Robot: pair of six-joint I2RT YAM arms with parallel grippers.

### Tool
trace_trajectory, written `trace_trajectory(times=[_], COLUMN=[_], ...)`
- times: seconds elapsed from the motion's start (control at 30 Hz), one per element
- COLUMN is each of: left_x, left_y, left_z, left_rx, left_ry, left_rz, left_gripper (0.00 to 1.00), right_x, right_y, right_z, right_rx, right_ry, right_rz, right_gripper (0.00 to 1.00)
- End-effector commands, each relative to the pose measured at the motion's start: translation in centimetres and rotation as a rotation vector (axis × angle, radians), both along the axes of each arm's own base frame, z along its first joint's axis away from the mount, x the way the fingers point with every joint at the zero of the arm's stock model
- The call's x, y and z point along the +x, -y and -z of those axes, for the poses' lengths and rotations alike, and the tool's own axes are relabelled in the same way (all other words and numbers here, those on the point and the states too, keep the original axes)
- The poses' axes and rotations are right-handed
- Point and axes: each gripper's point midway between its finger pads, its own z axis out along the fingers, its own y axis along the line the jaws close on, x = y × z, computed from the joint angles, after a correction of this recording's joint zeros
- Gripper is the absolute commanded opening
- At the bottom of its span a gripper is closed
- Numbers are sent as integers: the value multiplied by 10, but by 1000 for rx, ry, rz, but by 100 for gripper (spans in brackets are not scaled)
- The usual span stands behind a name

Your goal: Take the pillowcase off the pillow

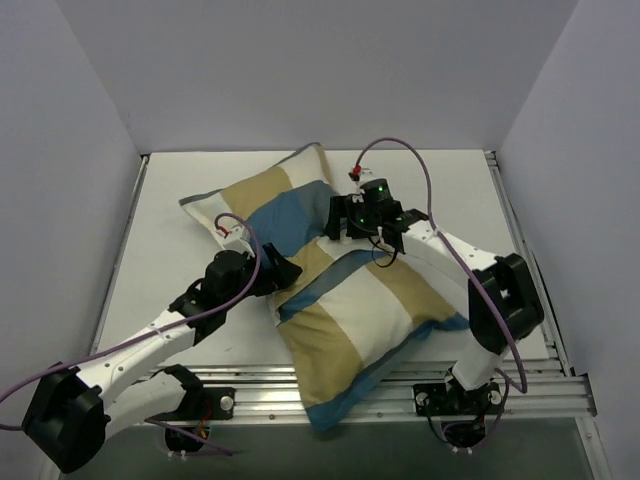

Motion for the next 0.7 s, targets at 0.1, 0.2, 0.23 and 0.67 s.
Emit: trace_trajectory(times=[0.1,0.2,0.23,0.67], left_x=[-15,-12,-10,-37], left_y=[-26,-32,-33,-21], left_z=[1,-14,-21,-137], left_rx=[93,153,169,251], left_ry=[-15,4,15,288], left_rz=[-40,-35,-37,244], left_gripper=[96,96,96,97], right_x=[41,53,55,-11], right_y=[-60,-74,-76,-1], right_z=[-11,-26,-32,-167], right_rx=[72,71,62,-21], right_ry=[65,92,110,300], right_rz=[-95,-108,-112,91], right_gripper=[80,80,80,87])
